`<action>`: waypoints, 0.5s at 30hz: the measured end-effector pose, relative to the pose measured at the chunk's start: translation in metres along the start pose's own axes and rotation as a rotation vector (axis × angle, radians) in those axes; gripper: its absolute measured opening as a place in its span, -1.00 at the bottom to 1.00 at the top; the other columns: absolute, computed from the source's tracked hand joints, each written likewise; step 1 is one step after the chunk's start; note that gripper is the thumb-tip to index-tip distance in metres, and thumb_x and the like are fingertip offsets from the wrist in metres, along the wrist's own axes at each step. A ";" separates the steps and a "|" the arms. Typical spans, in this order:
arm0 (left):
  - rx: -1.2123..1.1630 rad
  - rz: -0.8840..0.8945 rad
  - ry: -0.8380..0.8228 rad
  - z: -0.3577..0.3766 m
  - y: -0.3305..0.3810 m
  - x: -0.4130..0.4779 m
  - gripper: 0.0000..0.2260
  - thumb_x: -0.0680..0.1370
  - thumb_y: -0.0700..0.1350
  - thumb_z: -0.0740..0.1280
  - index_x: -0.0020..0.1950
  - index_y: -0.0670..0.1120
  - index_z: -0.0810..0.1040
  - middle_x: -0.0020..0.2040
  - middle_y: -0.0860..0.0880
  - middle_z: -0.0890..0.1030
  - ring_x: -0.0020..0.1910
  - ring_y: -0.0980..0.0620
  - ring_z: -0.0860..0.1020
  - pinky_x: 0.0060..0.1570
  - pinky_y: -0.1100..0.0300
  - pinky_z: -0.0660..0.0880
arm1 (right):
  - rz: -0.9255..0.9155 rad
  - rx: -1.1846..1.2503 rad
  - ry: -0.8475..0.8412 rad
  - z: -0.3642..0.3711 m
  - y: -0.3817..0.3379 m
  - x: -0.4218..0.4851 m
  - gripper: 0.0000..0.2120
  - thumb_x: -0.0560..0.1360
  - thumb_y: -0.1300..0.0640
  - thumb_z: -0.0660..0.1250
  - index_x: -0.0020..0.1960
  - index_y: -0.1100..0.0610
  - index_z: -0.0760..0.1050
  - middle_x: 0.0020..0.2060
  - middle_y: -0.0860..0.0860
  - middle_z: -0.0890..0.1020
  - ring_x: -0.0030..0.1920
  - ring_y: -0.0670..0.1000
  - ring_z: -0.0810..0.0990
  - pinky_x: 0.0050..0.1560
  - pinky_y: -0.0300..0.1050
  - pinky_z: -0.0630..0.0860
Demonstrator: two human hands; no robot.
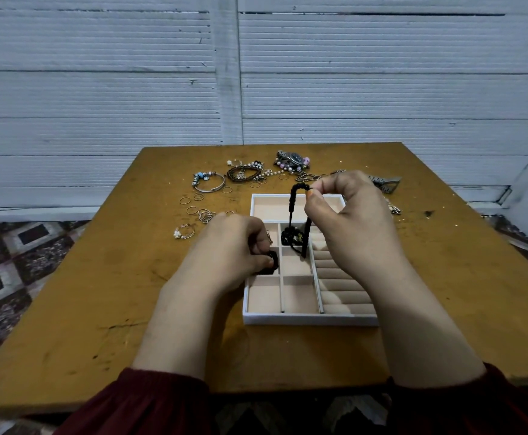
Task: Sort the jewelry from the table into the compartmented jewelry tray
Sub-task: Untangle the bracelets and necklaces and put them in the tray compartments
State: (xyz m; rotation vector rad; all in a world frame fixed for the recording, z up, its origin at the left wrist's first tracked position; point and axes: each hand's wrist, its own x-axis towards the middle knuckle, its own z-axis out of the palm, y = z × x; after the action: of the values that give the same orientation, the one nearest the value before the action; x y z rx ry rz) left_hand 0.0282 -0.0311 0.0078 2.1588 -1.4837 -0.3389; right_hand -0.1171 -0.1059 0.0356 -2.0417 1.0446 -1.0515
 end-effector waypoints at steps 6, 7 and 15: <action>0.029 0.006 -0.038 -0.003 0.001 -0.001 -0.86 0.45 -0.15 0.33 -0.19 0.09 0.61 -0.21 0.10 0.63 -0.14 0.04 0.58 -0.08 0.05 0.58 | -0.001 0.014 -0.003 0.001 0.000 -0.001 -0.83 0.46 0.02 0.32 -0.29 -0.14 0.43 -0.07 -0.14 0.50 0.13 0.00 0.48 0.20 0.05 0.40; 0.003 0.002 -0.027 -0.004 0.001 -0.001 -0.83 0.45 -0.18 0.32 -0.19 0.10 0.60 -0.20 0.10 0.63 -0.13 0.06 0.58 -0.07 0.04 0.58 | 0.001 0.019 -0.005 0.001 0.000 -0.001 -0.83 0.46 0.02 0.32 -0.30 -0.14 0.43 -0.08 -0.15 0.50 0.13 0.00 0.48 0.20 0.04 0.40; -0.051 -0.039 0.040 -0.011 0.001 -0.005 -0.73 0.44 -0.28 0.26 -0.21 0.08 0.63 -0.21 0.20 0.58 -0.21 0.21 0.47 -0.22 0.26 0.37 | -0.002 0.047 -0.013 -0.001 0.000 -0.001 -0.82 0.45 0.04 0.34 -0.31 -0.12 0.45 -0.11 -0.19 0.50 0.12 0.00 0.49 0.19 0.02 0.41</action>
State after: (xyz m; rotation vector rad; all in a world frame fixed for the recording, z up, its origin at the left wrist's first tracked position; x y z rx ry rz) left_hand 0.0307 -0.0243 0.0170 2.1443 -1.3983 -0.3409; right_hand -0.1181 -0.1055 0.0352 -2.0098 1.0027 -1.0531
